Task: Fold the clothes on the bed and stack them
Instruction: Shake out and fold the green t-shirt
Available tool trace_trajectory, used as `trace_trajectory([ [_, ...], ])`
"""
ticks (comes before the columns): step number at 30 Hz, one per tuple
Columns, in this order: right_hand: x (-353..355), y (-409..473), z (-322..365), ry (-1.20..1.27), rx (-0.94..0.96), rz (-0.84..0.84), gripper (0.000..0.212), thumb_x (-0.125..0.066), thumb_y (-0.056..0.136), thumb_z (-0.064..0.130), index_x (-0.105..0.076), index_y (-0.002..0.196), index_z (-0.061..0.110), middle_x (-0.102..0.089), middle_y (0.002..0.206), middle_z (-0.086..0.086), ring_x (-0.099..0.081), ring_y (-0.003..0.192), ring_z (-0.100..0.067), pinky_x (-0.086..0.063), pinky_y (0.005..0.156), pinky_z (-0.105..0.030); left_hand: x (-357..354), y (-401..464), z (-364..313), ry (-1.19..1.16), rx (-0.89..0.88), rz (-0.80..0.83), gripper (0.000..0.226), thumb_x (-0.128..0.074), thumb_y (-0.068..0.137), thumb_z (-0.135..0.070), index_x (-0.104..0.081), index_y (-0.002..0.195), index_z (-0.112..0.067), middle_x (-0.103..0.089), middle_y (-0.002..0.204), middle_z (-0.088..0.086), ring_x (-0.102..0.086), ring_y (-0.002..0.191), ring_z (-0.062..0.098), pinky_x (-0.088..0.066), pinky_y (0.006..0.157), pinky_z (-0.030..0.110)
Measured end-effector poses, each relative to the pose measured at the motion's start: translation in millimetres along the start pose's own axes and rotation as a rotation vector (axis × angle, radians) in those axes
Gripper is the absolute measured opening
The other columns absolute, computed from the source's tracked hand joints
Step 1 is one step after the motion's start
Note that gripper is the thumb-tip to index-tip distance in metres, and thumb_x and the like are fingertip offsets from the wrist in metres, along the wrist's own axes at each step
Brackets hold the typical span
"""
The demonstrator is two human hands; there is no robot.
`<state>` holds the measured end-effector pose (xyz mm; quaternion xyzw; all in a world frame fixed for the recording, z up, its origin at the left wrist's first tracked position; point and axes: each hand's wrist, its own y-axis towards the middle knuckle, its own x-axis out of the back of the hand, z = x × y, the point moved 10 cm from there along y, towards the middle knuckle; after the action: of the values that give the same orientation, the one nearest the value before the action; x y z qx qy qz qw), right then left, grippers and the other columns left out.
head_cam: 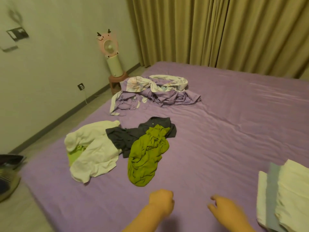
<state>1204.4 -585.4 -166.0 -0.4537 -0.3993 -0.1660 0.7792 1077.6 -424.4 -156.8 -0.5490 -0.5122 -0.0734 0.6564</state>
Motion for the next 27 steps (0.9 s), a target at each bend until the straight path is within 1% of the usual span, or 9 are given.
trace_trajectory([
  [5,-25,33,90,-0.019,0.041,0.048,0.044,-0.041,0.097,0.044,-0.045,0.136,0.024,-0.055,0.133,0.001,-0.052,0.122,-0.017,-0.043,0.097,-0.027,19,15,84,-0.023,0.017,-0.047,0.036,-0.037,0.1,-0.027,-0.054,0.127,-0.011,-0.056,0.128,0.016,-0.052,0.117,0.035,-0.045,0.091,0.036],
  [10,-44,71,173,-0.013,0.06,0.082,0.043,-0.04,0.098,0.041,-0.045,0.136,0.021,-0.054,0.133,-0.001,-0.052,0.121,-0.02,-0.044,0.096,-0.029,26,47,158,-0.02,0.046,-0.012,0.031,-0.04,0.099,-0.025,-0.059,0.117,-0.01,-0.059,0.122,0.014,-0.055,0.112,0.035,-0.046,0.089,0.038],
  [15,-67,110,230,-0.034,0.096,0.119,0.041,-0.041,0.098,0.04,-0.046,0.135,0.022,-0.055,0.132,-0.002,-0.053,0.119,-0.023,-0.045,0.093,-0.03,28,86,216,-0.064,0.06,-0.013,0.026,-0.042,0.097,-0.02,-0.061,0.111,-0.011,-0.062,0.117,0.013,-0.058,0.107,0.034,-0.046,0.084,0.033],
  [18,-89,131,252,-0.055,0.107,0.158,0.036,-0.042,0.096,0.038,-0.053,0.126,0.021,-0.059,0.126,-0.004,-0.055,0.114,-0.026,-0.046,0.087,-0.031,25,110,239,-0.094,0.065,-0.003,0.026,-0.042,0.097,-0.021,-0.062,0.109,-0.009,-0.061,0.119,0.014,-0.058,0.108,0.035,-0.046,0.084,0.036],
  [20,-104,144,263,-0.071,0.118,0.179,0.033,-0.043,0.095,0.037,-0.055,0.121,0.02,-0.059,0.124,-0.006,-0.055,0.113,-0.028,-0.047,0.086,-0.032,25,127,250,-0.122,0.073,-0.01,0.027,-0.042,0.097,-0.021,-0.061,0.111,-0.008,-0.059,0.121,0.014,-0.057,0.109,0.035,-0.047,0.085,0.038],
  [22,-114,158,273,-0.083,0.137,0.158,0.033,-0.043,0.094,0.034,-0.052,0.121,0.018,-0.053,0.127,-0.008,-0.052,0.116,-0.029,-0.047,0.088,-0.033,28,147,257,-0.179,0.075,-0.053,0.027,-0.043,0.097,-0.02,-0.059,0.114,-0.009,-0.057,0.121,0.014,-0.056,0.109,0.034,-0.047,0.084,0.038],
  [25,-126,181,283,-0.081,0.145,0.091,0.041,-0.044,0.095,0.033,-0.043,0.133,0.019,-0.042,0.135,-0.006,-0.042,0.124,-0.027,-0.044,0.093,-0.034,24,177,267,-0.354,0.11,-0.123,0.034,-0.043,0.096,-0.021,-0.05,0.129,-0.013,-0.052,0.123,0.015,-0.053,0.111,0.033,-0.044,0.086,0.037],
  [27,-141,192,287,-0.066,0.145,0.102,0.051,-0.048,0.093,0.04,-0.036,0.139,0.022,-0.033,0.142,-0.006,-0.035,0.129,-0.027,-0.042,0.098,-0.034,11,193,273,-0.526,0.163,-0.142,0.048,-0.049,0.094,-0.019,-0.039,0.14,-0.014,-0.049,0.126,0.018,-0.051,0.114,0.035,-0.041,0.092,0.037],
])
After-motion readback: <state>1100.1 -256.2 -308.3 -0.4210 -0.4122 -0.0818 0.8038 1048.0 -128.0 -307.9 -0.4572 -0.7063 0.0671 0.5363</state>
